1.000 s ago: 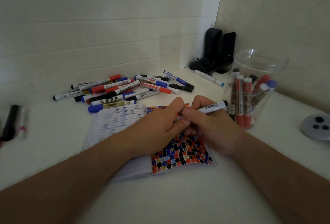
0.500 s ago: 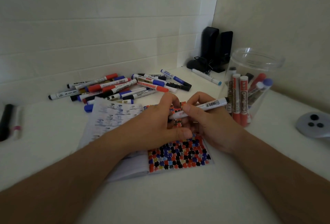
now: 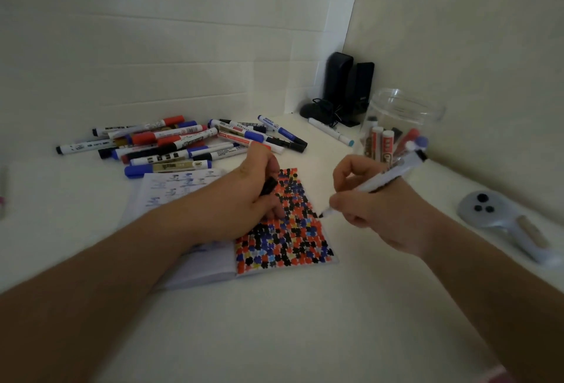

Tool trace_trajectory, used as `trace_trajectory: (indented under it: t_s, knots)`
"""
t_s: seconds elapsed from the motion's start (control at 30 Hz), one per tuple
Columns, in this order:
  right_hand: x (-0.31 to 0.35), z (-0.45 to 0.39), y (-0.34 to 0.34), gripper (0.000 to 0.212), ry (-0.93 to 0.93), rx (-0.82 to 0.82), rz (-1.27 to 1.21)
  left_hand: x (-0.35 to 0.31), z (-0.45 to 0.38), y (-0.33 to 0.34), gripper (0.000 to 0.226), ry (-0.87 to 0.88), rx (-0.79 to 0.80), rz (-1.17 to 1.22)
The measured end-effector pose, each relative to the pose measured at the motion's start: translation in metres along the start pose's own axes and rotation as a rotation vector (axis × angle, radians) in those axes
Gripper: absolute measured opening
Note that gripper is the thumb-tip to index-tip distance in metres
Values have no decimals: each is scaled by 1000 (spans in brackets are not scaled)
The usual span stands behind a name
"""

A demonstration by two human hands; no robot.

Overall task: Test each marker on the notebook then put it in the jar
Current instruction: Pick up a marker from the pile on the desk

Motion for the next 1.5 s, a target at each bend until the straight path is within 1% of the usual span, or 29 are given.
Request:
trace_trajectory:
  t_s: [0.1,0.2,0.23,0.3,0.4,0.5,0.63,0.77,0.83,0.9,0.97,1.1,1.17,1.23,1.37,1.5]
  knots:
    - [-21,14,-2,26,51,-97,96,-4,1,8,24,35,46,-17]
    - [-36,24,-7,33,57,-244,64,-4,0,14,28,95,108,-148]
    - [-38,26,-8,33,55,-278,55,-5,1,16,28,122,129,-184]
    - [-39,27,-6,28,53,-308,111,-6,2,20,29,163,157,-199]
    - [-41,27,-6,25,55,-321,212,-8,1,22,34,180,179,-210]
    - [-43,26,-9,29,45,-331,236,-6,-1,23,38,180,196,-239]
    - [-43,24,-7,30,31,-320,240,-1,-3,24,52,169,178,-231]
    - [-43,24,-5,31,22,-305,236,4,-4,24,35,147,184,-224]
    - [-42,23,-5,33,12,-303,285,5,-4,24,31,152,193,-233]
    - [-42,23,-4,33,5,-318,344,5,-5,24,31,158,193,-234]
    - [-42,24,-4,33,-3,-327,350,5,-5,24,30,166,190,-238]
    - [-43,23,-5,28,6,-314,270,6,-5,24,30,163,191,-230]
    - [-43,23,-7,30,10,-294,246,6,-5,24,30,162,192,-227]
    - [-45,22,-7,34,11,-284,272,6,-5,24,30,156,195,-224]
    - [-46,23,-4,34,0,-290,335,7,-6,25,30,153,196,-224]
    - [-42,23,-2,26,-1,-301,327,7,-6,25,29,164,187,-217]
Point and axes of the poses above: each hand's wrist, its own z-axis away from the middle knuckle, its own y-axis out of the palm, x = y × z, the point moved 6 cm from there along -z, towards the middle knuckle, and after that the axes turned 8 degrees about y, right-handed, at the moved point
